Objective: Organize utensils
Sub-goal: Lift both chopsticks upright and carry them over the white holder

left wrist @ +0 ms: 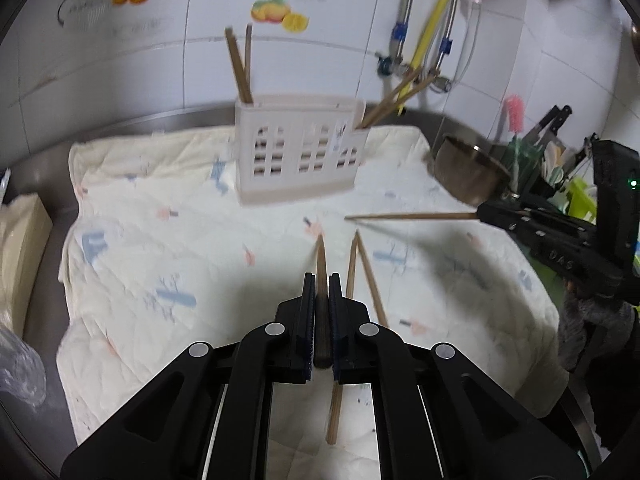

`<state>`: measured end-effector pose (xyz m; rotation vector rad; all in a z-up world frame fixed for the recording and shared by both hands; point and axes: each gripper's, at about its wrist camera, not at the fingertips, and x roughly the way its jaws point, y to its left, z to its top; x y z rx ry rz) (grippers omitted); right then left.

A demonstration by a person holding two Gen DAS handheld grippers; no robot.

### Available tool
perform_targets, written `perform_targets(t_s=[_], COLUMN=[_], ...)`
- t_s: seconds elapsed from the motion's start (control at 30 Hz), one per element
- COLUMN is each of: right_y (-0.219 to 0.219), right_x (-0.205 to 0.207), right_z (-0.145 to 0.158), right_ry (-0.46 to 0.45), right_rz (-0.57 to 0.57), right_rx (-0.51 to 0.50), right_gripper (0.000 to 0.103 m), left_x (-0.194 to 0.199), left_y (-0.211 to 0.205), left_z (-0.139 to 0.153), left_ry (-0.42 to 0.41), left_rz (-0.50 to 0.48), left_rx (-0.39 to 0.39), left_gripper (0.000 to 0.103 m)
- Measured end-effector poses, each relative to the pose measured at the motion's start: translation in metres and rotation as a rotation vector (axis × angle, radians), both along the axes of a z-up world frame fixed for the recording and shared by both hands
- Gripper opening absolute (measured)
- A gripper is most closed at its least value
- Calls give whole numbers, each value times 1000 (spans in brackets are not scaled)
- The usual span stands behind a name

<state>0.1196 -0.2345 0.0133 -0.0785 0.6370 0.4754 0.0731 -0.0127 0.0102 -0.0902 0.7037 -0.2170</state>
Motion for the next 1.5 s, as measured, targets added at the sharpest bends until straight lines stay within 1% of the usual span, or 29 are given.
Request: perform_targets(t_s=[0.27, 0.33, 0.5, 0.7, 0.8, 0.97, 1.07, 1.27, 1.3, 1.4, 1.5], right_y=[10, 11, 13, 14, 15, 17, 16, 18, 20, 24, 26], right_x=[15, 21, 40, 60, 71, 87, 97, 114, 116, 126, 138], right_z=[21, 27, 44, 62, 75, 104, 122, 158, 162, 173, 180], right_ry=[2, 9, 23, 48, 42, 6, -19, -73, -79, -100, -116], right_rz=[38, 43, 54, 67, 67, 66, 61, 56, 54, 47, 37], right_rx=[-6, -2, 11, 40, 39, 24, 28, 65, 69, 71, 86], right_gripper=[7, 7, 7, 7, 7, 7, 7, 7, 7, 7, 7], left_x=[19, 28, 45, 62, 70, 84, 92, 107, 110, 119, 130], left_y=[-2, -3, -8, -13, -13, -13, -12, -10, -10, -9, -6], left_z=[21, 26, 36, 53, 66, 91, 110, 157, 166, 185, 197], left_ry=[-19, -16, -29, -42, -54, -77, -107, -205, -232, -276, -306], left_rz=[-29, -38, -53, -72, -76, -79, -74, -56, -47, -27, -1], left_rx=[9, 3, 28, 39, 54, 61, 70, 86, 95, 111, 133], left_gripper=[6, 6, 6, 5, 5, 5, 5, 5, 5, 5, 5])
